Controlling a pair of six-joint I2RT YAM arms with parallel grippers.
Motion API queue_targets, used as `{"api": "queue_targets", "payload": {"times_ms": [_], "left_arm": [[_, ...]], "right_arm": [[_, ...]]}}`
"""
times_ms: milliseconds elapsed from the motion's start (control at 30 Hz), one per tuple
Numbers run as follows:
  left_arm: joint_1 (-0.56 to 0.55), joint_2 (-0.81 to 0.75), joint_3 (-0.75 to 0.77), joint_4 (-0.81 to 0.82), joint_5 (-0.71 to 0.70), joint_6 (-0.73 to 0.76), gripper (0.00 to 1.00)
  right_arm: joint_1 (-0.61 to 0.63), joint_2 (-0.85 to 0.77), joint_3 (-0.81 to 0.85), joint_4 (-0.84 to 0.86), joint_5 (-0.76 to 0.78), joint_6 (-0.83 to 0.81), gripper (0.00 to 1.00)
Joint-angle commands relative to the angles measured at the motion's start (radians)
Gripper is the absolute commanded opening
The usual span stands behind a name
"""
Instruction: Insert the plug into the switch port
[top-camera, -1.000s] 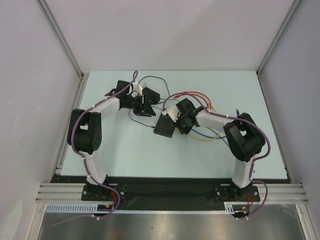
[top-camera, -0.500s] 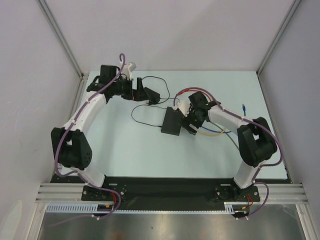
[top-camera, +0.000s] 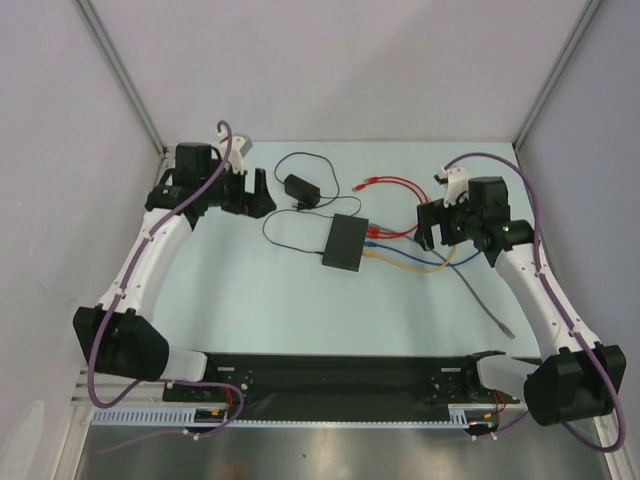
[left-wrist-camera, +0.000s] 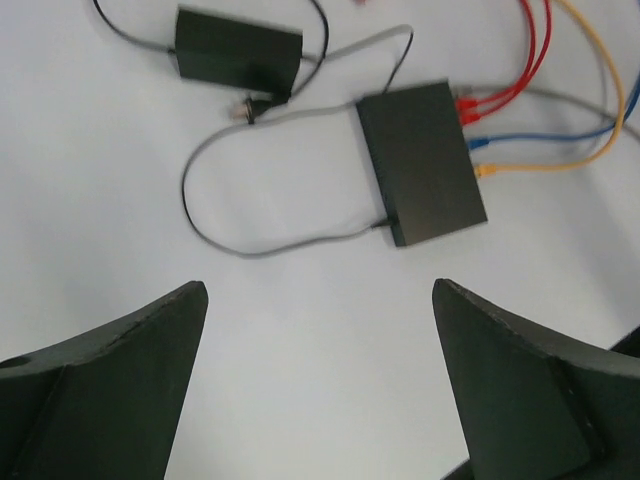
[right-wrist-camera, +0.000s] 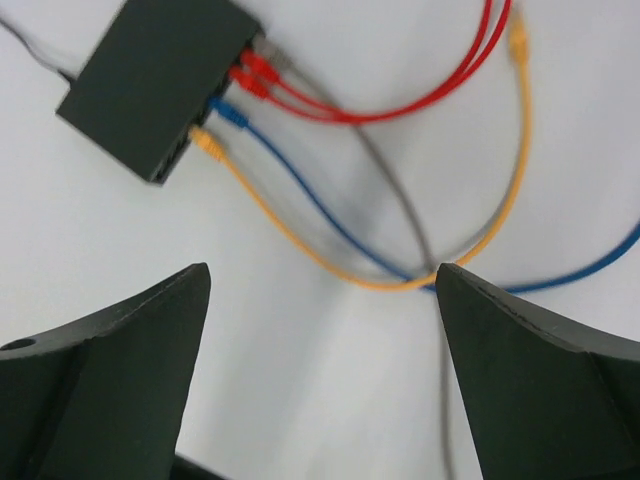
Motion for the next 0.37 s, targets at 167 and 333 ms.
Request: {"api": "queue_targets", "payload": {"times_ms": [167, 333], "left_arm": [[-0.018, -0.138, -0.251, 0.053, -0.065, 0.086, 1.00], [-0.018, -0.177, -0.308, 0.076, -0.064, 0.079, 1.00]], "right_arm": [[-0.015, -0.149, -0.240, 0.001, -0.031, 0.147, 1.00], [-0.024, -0.158, -0.229, -0.018, -0.054, 0.139, 1.00]]}}
